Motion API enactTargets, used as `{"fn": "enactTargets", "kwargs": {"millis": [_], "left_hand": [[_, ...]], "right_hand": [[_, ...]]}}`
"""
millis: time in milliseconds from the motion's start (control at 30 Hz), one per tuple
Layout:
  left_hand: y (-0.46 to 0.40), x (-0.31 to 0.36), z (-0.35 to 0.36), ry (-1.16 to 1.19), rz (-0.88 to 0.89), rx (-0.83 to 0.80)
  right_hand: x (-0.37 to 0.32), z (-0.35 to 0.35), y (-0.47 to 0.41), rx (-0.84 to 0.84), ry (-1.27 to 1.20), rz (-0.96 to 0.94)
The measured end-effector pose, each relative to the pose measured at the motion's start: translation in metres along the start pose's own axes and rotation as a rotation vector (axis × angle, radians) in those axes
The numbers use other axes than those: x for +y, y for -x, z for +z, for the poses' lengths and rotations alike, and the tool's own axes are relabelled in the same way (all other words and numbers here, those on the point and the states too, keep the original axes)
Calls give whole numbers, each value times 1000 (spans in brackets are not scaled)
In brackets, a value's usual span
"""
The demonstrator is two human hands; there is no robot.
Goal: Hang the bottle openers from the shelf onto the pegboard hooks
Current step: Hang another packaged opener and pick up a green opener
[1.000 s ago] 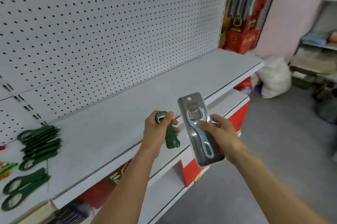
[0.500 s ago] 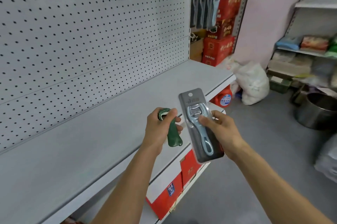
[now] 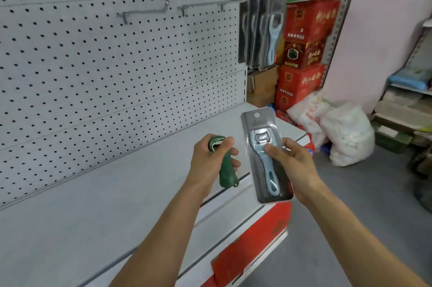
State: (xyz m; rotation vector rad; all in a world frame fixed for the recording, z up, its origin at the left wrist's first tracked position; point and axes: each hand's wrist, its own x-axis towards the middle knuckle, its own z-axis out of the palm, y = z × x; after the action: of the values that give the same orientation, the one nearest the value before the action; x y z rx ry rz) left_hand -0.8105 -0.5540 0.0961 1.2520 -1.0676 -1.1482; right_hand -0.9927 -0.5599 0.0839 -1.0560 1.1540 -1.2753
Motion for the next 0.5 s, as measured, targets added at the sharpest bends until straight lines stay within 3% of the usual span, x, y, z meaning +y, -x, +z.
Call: {"fn": "enactTargets", "kwargs": {"millis": [500], "left_hand": [[-84,50,145,137,112,284]], "right_hand": [[-100,-98,-163,-239,-44,-218]]}}
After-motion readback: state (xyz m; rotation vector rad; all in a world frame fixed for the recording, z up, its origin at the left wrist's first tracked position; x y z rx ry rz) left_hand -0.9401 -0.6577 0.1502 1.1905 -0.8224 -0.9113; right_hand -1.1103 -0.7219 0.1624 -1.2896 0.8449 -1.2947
